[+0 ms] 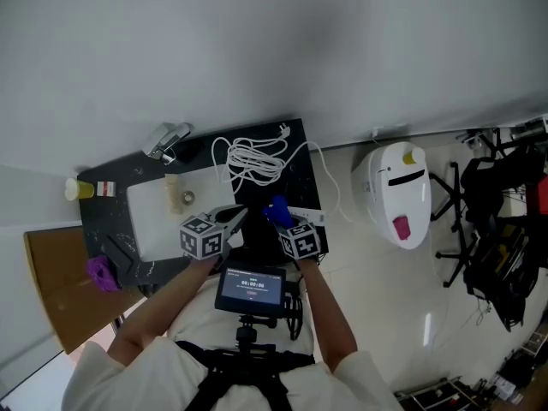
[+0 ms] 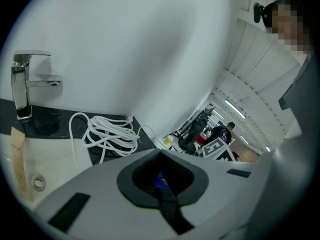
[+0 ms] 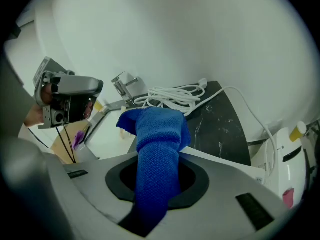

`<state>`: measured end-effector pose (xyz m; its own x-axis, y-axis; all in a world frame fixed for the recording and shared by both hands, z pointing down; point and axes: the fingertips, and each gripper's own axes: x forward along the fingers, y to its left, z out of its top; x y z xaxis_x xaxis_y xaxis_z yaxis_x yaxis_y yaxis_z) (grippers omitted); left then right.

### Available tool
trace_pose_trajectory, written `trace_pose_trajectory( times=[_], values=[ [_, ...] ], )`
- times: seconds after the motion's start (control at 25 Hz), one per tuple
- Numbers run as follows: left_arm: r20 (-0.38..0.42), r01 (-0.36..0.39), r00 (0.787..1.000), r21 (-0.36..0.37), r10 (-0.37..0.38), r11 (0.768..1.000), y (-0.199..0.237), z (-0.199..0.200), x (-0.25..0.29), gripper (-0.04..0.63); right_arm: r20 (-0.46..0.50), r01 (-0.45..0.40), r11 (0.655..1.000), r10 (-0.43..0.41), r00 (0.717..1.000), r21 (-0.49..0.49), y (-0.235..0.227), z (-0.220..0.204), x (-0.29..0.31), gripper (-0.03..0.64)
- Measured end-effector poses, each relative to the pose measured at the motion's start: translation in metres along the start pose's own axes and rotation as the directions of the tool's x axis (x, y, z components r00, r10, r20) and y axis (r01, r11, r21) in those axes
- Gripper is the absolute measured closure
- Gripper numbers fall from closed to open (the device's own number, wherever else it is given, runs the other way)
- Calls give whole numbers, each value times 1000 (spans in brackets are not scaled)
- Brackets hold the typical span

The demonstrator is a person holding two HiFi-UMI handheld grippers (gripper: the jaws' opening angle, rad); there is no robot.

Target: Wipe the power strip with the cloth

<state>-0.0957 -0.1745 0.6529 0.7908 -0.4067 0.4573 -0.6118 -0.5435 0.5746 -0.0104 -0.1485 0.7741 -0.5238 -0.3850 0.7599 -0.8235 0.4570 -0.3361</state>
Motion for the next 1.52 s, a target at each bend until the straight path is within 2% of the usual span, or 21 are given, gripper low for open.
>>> trace_pose_trajectory(
  times=[0.28,0.52,0.72,0.88,1.52],
  values=[
    [4,-1,1000,-3,1,1000,4,-1,-3,591,-76,39,999,-41,996,-18,-4,-18,18,528],
    [-6,18,1000,4,-18,1000,-4,-4,-2,591,-65,62,998,-63,996,-18,-3,-17,14,528],
    [-19,30,999,8,-30,1000,-9,-8,2,591,-54,79,997,-78,996,26,-12,-20,9,528],
    [-18,25,1000,7,-25,1000,-7,-7,1,591,-39,85,994,-83,996,68,-22,-24,7,528],
    [-4,13,1000,-2,-13,1000,-2,-7,-9,591,-8,139,981,-139,990,138,-51,-35,-20,529]
  ],
)
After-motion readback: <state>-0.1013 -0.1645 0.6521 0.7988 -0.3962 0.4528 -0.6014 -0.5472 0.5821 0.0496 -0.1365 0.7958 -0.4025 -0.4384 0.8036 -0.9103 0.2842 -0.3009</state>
